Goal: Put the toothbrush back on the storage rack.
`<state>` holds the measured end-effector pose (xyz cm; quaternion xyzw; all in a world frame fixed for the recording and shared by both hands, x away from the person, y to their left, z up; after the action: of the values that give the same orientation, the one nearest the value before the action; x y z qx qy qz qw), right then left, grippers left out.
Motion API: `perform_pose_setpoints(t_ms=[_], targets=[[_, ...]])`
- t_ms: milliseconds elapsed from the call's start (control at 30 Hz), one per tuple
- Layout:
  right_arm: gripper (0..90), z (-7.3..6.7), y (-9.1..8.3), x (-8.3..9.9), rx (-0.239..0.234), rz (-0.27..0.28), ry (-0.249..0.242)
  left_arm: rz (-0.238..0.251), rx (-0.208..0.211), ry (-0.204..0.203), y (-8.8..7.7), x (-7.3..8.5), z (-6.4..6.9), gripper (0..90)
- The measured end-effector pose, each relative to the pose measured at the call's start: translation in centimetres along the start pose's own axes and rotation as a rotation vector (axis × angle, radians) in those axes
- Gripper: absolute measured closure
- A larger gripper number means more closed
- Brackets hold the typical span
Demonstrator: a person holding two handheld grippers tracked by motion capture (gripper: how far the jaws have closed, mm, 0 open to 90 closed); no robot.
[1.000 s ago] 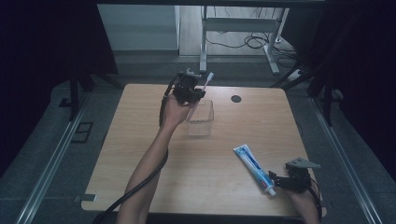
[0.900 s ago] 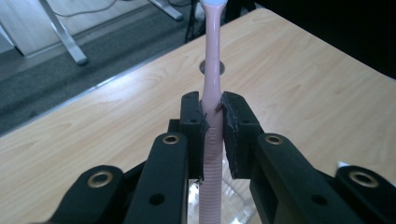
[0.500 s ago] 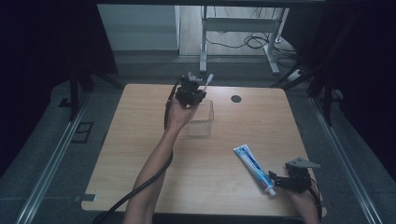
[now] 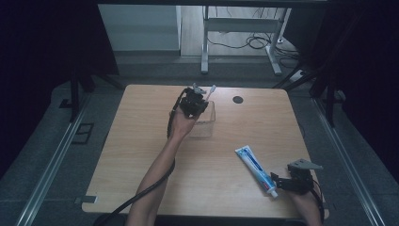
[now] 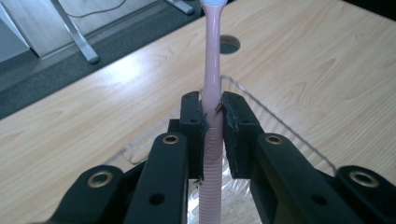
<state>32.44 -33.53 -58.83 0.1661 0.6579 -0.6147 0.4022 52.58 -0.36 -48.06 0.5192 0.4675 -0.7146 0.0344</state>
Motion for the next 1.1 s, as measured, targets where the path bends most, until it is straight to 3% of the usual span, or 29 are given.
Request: perform_pose_setpoints(t_ms=[500, 833, 1100], targets=[[17.4, 0.0, 0.0, 0.0, -0.001, -0.002, 0.002, -0.049, 0.002, 0.005, 1.6, 1.9, 0.5, 79.2], [17.4, 0.0, 0.0, 0.0, -0.001, -0.002, 0.001, -0.098, -0.023, 0.052, 2.3, 2.3, 1.1, 78.4], [17.4, 0.0, 0.0, 0.0, -0.002, -0.001, 0.001, -0.121, -0.031, 0.059, 2.7, 2.5, 1.4, 77.6]])
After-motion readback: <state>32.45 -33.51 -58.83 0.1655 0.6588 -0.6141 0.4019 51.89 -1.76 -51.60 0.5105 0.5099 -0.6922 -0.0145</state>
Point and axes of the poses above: each handheld gripper's, and its own axes: y roughly forward along the jaws, x roughly out of its underside, z roughly to its right, the point moved 7 cm from there along y, roughly forward along the jaws, and after that the axes turned 7 degrees about x, right-handed, at the moved point
